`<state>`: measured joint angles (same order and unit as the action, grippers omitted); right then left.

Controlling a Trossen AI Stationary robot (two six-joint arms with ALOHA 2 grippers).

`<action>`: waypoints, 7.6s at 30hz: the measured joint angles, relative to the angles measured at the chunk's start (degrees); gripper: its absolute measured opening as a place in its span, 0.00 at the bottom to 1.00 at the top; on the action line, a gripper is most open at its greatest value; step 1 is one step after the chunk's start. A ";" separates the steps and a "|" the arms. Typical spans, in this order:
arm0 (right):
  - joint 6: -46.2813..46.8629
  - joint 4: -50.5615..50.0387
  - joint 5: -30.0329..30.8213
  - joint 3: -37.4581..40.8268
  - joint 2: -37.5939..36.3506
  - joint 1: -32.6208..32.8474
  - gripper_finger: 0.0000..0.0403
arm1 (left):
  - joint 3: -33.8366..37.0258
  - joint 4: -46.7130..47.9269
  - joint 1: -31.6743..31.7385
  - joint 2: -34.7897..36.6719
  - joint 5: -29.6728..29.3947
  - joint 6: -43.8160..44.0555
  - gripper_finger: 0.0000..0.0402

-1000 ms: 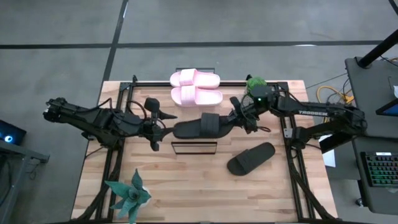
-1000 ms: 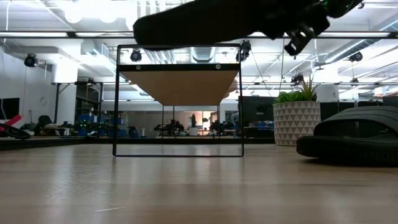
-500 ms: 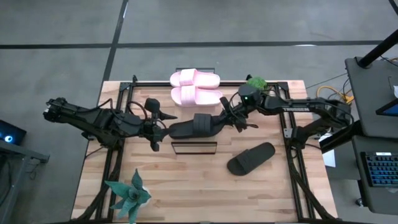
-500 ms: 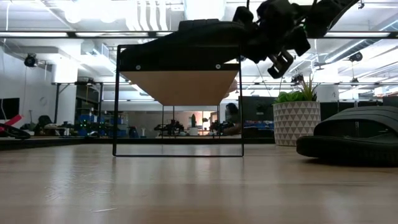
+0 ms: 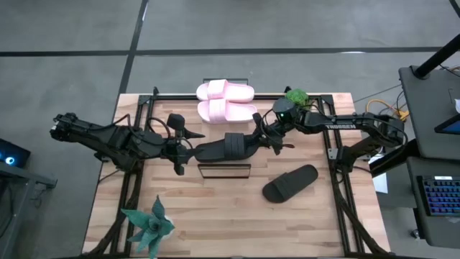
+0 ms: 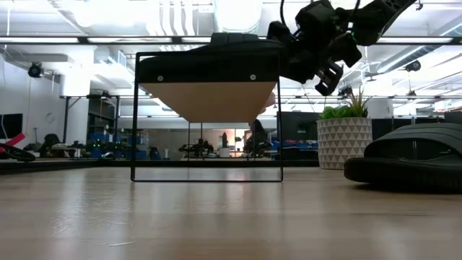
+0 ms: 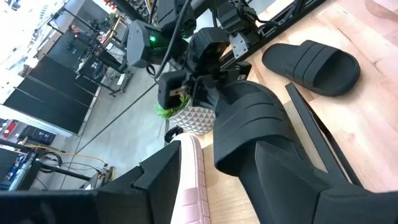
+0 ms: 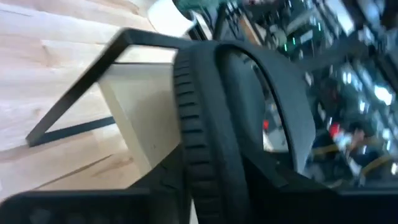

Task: Pick and place slides into the shelf
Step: Put the left black slide on the shelf, then put the black slide on the shelf

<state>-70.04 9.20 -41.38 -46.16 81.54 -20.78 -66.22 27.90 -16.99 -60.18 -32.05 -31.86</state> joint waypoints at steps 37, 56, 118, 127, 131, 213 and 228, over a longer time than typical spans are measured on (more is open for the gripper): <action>30.81 -24.80 13.17 -5.05 -3.86 3.04 0.74 | 0.00 -0.02 0.00 -0.02 0.00 -0.04 0.48; 31.05 -41.15 12.99 -15.20 -3.80 3.04 0.77 | 0.00 -0.02 0.00 -0.02 0.00 -0.05 0.48; 17.75 -27.41 33.99 -15.46 -0.46 14.01 0.53 | 0.00 0.04 0.00 -1.42 -0.02 0.17 0.48; 17.92 -27.22 33.98 -15.46 -0.50 14.01 0.31 | 0.00 0.05 0.00 -1.66 -0.02 0.17 0.48; 17.24 -27.62 33.97 -15.46 -0.61 14.01 0.16 | 0.04 0.07 0.00 -1.66 -0.02 0.17 0.48; 39.97 -47.97 26.63 -31.72 -3.02 12.02 0.64 | 0.07 1.94 0.06 -1.62 -4.28 2.95 0.48; 72.72 -63.91 39.34 -33.02 -3.13 12.31 0.60 | 0.11 11.09 0.04 -1.62 3.45 9.88 0.48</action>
<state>2.69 -54.71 -2.04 -79.18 78.41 -8.47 -66.11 38.99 -16.95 -61.80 -28.60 -21.98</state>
